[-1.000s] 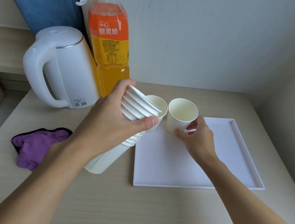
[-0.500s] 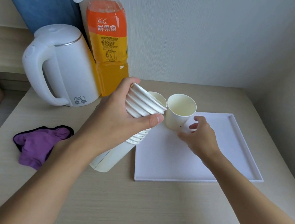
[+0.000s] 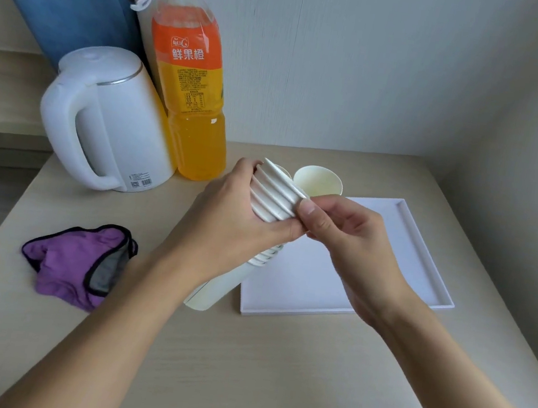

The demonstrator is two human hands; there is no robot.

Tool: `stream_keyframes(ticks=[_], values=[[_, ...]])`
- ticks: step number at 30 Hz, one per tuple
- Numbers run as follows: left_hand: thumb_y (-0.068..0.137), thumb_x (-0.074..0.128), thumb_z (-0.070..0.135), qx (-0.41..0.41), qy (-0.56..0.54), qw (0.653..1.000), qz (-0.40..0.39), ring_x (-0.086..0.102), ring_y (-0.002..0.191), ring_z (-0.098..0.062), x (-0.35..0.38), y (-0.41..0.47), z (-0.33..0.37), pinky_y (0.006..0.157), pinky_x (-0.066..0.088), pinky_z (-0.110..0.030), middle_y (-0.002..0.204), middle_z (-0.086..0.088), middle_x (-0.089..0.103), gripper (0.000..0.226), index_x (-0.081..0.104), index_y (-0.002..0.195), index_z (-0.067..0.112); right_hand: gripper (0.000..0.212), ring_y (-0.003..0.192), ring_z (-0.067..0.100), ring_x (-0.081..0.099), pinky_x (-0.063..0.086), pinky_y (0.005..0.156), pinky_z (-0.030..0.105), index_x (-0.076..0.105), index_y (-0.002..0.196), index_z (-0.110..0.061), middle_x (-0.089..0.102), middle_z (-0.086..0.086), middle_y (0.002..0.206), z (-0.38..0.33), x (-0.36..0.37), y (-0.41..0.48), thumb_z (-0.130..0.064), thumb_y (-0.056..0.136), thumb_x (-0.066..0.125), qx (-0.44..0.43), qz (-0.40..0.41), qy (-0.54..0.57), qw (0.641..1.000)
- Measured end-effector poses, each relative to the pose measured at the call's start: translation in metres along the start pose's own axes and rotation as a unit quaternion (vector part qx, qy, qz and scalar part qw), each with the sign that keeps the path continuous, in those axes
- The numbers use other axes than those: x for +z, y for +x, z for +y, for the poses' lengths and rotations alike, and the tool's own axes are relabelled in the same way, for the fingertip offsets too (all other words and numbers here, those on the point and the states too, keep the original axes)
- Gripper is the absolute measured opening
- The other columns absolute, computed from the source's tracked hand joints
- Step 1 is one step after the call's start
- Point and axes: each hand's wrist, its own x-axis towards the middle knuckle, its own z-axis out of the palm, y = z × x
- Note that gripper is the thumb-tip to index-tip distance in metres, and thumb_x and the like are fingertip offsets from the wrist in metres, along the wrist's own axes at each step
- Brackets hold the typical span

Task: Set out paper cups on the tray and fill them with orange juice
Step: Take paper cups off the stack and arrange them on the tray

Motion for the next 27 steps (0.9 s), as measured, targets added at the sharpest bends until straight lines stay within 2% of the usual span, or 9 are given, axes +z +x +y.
stream_keyframes(ticks=[4, 6, 9, 12, 15, 19, 22, 25, 27], values=[[0.066, 0.084, 0.063, -0.005, 0.02, 1.0, 0.0, 0.066, 0.081, 0.001, -0.004, 0.002, 0.001, 0.067, 0.057, -0.026, 0.092, 0.015, 0.07, 0.06, 0.059, 0.108, 0.029, 0.02, 0.081, 0.002, 0.065, 0.05, 0.076, 0.018, 0.074, 0.085, -0.012, 0.073, -0.007, 0.078, -0.001, 0.002, 0.002, -0.03, 0.087, 0.065, 0.015, -0.006, 0.011, 1.0], [0.066, 0.085, 0.063, -0.012, 0.017, 1.0, -0.003, 0.067, 0.079, 0.0, -0.004, 0.002, -0.001, 0.068, 0.058, -0.03, 0.091, 0.014, 0.07, 0.059, 0.06, 0.107, 0.028, 0.019, 0.081, 0.002, 0.065, 0.049, 0.077, 0.018, 0.074, 0.083, -0.012, 0.072, -0.008, 0.077, 0.0, 0.001, 0.004, -0.028, 0.09, 0.065, 0.016, 0.001, 0.001, 1.0], [0.06, 0.083, 0.066, -0.016, 0.023, 0.999, -0.017, 0.068, 0.084, -0.005, -0.004, 0.001, -0.005, 0.074, 0.06, -0.039, 0.095, 0.013, 0.071, 0.066, 0.059, 0.11, 0.029, 0.019, 0.091, 0.013, 0.066, 0.05, 0.088, 0.031, 0.074, 0.081, -0.018, 0.071, 0.0, 0.087, -0.001, -0.004, 0.011, -0.037, 0.084, 0.074, 0.004, 0.036, 0.025, 0.999], [0.057, 0.079, 0.067, -0.01, 0.021, 0.999, -0.024, 0.067, 0.089, -0.003, -0.004, 0.002, -0.008, 0.077, 0.059, -0.036, 0.101, 0.017, 0.069, 0.071, 0.056, 0.116, 0.034, 0.028, 0.095, 0.025, 0.064, 0.051, 0.093, 0.045, 0.068, 0.085, -0.016, 0.067, 0.011, 0.094, -0.004, -0.014, 0.016, -0.042, 0.076, 0.075, -0.016, 0.078, 0.11, 0.991], [0.06, 0.083, 0.065, -0.011, 0.002, 1.0, -0.027, 0.066, 0.092, 0.0, -0.005, 0.003, -0.011, 0.079, 0.058, -0.032, 0.102, 0.019, 0.069, 0.07, 0.056, 0.117, 0.036, 0.017, 0.094, 0.025, 0.059, 0.054, 0.087, 0.041, 0.065, 0.084, -0.017, 0.063, 0.009, 0.093, -0.006, -0.026, 0.019, -0.032, 0.09, 0.069, -0.054, 0.122, 0.14, 0.981], [0.051, 0.077, 0.074, -0.01, -0.006, 1.0, -0.021, 0.067, 0.094, -0.003, 0.0, 0.004, -0.01, 0.082, 0.058, -0.036, 0.103, 0.017, 0.069, 0.078, 0.055, 0.115, 0.035, 0.017, 0.086, 0.015, 0.063, 0.054, 0.086, 0.041, 0.064, 0.086, -0.019, 0.067, -0.001, 0.088, -0.001, -0.043, 0.019, -0.036, 0.085, 0.066, -0.068, 0.222, 0.023, 0.972], [0.049, 0.072, 0.079, -0.003, -0.017, 1.0, -0.011, 0.066, 0.095, -0.004, 0.004, 0.006, -0.006, 0.083, 0.058, -0.036, 0.103, 0.017, 0.069, 0.08, 0.055, 0.114, 0.035, 0.022, 0.097, 0.016, 0.064, 0.054, 0.089, 0.042, 0.063, 0.088, -0.023, 0.062, 0.006, 0.112, 0.014, -0.059, 0.023, -0.043, 0.08, 0.069, -0.033, 0.289, -0.1, 0.951], [0.049, 0.074, 0.079, -0.001, -0.032, 0.999, -0.005, 0.066, 0.099, -0.003, 0.008, 0.007, -0.005, 0.087, 0.058, -0.036, 0.106, 0.018, 0.068, 0.084, 0.055, 0.118, 0.035, 0.02, 0.107, 0.016, 0.058, 0.048, 0.086, 0.03, 0.062, 0.093, -0.018, 0.048, 0.001, 0.12, 0.032, -0.073, 0.028, -0.035, 0.086, 0.07, 0.016, 0.296, -0.222, 0.929], [0.05, 0.074, 0.079, 0.001, -0.04, 0.999, -0.002, 0.066, 0.101, -0.004, 0.009, 0.007, -0.005, 0.088, 0.057, -0.037, 0.107, 0.018, 0.068, 0.084, 0.056, 0.119, 0.035, 0.021, 0.11, 0.016, 0.055, 0.047, 0.087, 0.028, 0.061, 0.096, -0.017, 0.044, 0.0, 0.121, 0.041, -0.075, 0.031, -0.032, 0.086, 0.071, 0.04, 0.288, -0.248, 0.924]])
